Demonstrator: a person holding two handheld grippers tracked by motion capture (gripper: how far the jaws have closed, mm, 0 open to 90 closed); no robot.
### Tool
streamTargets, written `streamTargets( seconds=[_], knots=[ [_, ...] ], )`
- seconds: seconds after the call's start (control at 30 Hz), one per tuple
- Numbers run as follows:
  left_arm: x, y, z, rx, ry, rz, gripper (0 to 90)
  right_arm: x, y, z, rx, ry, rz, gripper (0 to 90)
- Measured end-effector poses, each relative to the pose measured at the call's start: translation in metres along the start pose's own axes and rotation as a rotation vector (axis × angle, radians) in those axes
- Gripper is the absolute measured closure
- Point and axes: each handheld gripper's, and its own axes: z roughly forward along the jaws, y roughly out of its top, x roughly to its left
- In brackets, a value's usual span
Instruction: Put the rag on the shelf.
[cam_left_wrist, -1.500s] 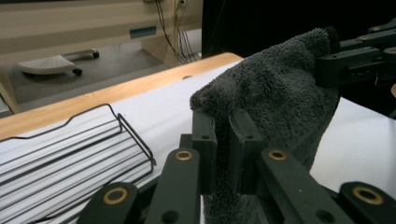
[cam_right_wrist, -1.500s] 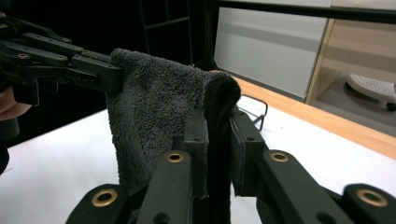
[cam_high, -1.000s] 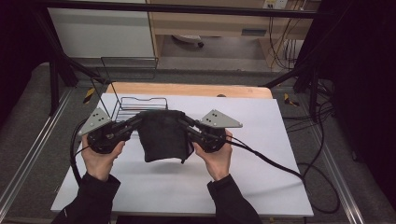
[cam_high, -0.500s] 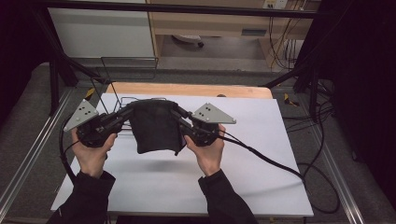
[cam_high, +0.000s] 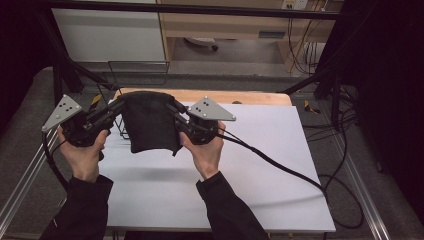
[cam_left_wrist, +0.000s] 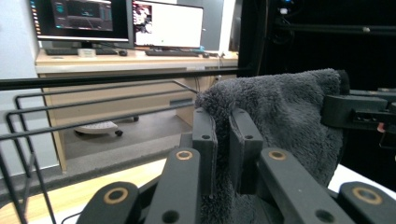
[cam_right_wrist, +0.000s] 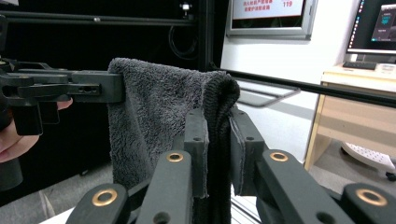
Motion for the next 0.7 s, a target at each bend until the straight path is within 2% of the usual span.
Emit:
streamTargets(
  seconds=[0.17, 0.5, 0.7],
  knots=[
    [0.005, 0.006, -0.001, -0.027, 0.014, -0.008, 82.3, 0.0, 0.006, 0.009, -0.009, -0.004, -0.009, 79.6],
    [0.016, 0.027, 0.0, -0.073, 0.033, 0.005, 82.3, -0.002, 0.025, 0.026, -0.062, -0.019, -0.03, 79.6],
    [0.025, 0.035, 0.0, -0.11, 0.043, -0.004, 82.3, 0.001, 0.038, 0.037, -0.086, -0.018, -0.038, 79.6]
  ],
)
